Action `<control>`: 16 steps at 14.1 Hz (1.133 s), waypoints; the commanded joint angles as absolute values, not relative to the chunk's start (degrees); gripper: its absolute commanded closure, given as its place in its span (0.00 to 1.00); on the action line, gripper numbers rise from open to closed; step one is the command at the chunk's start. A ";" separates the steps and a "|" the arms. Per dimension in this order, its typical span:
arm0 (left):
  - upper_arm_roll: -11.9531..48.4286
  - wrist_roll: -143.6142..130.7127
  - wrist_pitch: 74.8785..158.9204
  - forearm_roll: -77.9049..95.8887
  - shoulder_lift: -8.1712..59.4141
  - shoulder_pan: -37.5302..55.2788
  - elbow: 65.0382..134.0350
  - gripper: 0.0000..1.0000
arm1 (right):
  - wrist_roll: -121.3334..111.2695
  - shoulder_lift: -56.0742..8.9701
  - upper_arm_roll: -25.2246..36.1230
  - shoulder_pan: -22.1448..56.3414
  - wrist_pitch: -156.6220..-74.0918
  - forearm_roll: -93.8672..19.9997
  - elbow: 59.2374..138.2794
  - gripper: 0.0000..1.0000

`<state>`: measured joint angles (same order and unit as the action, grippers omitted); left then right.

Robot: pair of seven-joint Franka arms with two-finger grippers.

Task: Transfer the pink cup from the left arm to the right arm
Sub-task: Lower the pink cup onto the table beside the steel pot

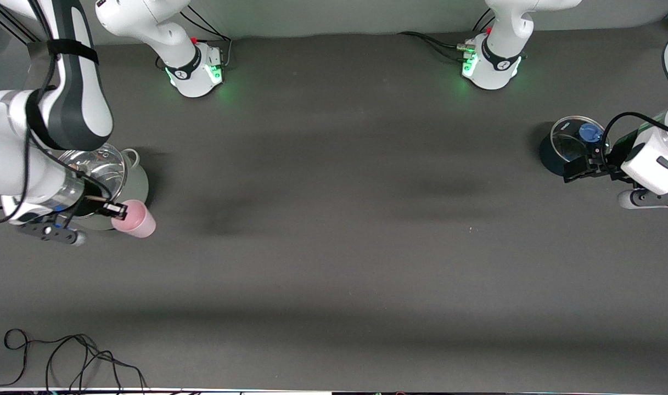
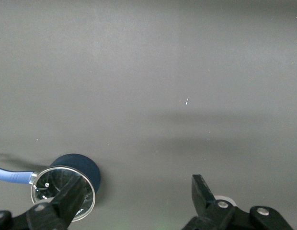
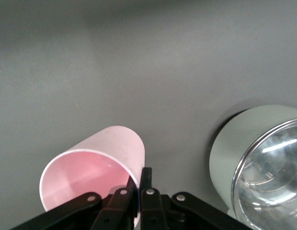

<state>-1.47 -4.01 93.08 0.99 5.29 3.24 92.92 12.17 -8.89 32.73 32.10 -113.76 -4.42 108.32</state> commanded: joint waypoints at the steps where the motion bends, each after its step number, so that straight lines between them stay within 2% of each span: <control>1: -0.44 -3.16 91.84 1.58 6.42 2.29 90.70 0.00 | 11.69 -4.75 32.70 33.31 -114.43 -3.60 110.65 1.00; 7: 0.09 -3.08 91.76 0.70 6.33 2.37 91.05 0.00 | 11.69 -5.45 32.70 33.14 -114.78 -3.60 110.92 1.00; 10: -0.09 -2.82 91.76 0.70 6.42 2.37 91.05 0.00 | 11.60 -8.16 32.70 33.13 -115.22 -3.52 111.09 1.00; 12: -0.09 -1.85 91.58 0.79 6.33 2.29 91.05 0.00 | 11.60 -9.92 32.70 33.13 -117.58 -3.60 112.31 1.00; 16: -0.09 -0.53 90.97 0.79 5.98 2.37 91.32 0.00 | 9.07 -11.59 32.70 32.96 -127.69 -3.60 119.43 1.00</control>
<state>-0.49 -1.60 92.66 0.94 6.05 2.69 92.42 11.71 -11.39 32.58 32.85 -123.48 -4.40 116.09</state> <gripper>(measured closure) 0.000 0.969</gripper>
